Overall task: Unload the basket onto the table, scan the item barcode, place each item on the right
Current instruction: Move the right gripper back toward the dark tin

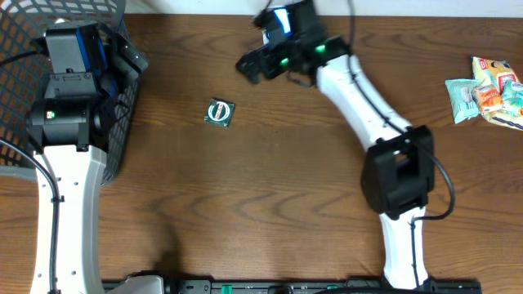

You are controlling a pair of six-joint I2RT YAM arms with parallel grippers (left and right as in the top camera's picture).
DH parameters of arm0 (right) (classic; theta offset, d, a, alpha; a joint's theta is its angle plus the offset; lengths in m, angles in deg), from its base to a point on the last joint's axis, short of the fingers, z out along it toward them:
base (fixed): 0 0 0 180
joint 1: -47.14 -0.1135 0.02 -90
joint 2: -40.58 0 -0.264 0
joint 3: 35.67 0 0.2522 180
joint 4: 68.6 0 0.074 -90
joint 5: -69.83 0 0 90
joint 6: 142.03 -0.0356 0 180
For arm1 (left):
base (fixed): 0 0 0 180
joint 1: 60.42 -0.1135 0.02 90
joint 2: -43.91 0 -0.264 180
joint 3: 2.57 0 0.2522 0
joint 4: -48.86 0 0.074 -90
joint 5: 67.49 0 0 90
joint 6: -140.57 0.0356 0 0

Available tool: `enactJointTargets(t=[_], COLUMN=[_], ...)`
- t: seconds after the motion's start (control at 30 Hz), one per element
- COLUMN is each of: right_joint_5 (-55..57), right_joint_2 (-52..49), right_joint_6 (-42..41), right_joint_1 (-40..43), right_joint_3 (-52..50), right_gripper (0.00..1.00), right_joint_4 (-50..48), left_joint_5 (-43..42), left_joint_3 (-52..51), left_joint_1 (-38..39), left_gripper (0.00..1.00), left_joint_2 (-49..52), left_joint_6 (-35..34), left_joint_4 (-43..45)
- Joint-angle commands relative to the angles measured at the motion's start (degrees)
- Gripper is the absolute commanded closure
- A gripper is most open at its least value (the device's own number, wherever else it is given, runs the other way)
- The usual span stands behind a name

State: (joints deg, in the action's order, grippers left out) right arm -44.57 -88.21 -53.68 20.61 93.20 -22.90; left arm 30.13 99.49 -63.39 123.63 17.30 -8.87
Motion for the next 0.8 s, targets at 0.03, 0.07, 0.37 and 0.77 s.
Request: enactJointTargets(t=[0.03,0.07,0.37,0.77], right_joint_5=[7.69,9.49,27.50,31.54], right_joint_2=[-1.51,-1.68,-7.23,-9.90], right_joint_6=[-8.79,-11.58,-31.65,-40.17], right_joint_1=[-5.22,-6.14,-12.98,-16.79], right_joint_3=[0.07,0.07,0.07,0.07], right_gripper=[0.01,0.01,0.04,0.11], right_joint_4=[-2.67,-2.97,-3.72,-1.36], left_joint_5=[0.13,0.13,0.13,0.13], left_joint_3=[0.11,0.11,0.11,0.11], left_joint_1=[-0.24,-0.24,-0.24,-0.24], left_gripper=[0.03,0.02,0.02,0.02], left_joint_2=[-0.31,-0.31,-0.31,-0.31], left_joint_6=[-0.66,-0.68,-0.68,-0.66], left_joint_4=[-0.20,-0.20,-0.20,-0.20])
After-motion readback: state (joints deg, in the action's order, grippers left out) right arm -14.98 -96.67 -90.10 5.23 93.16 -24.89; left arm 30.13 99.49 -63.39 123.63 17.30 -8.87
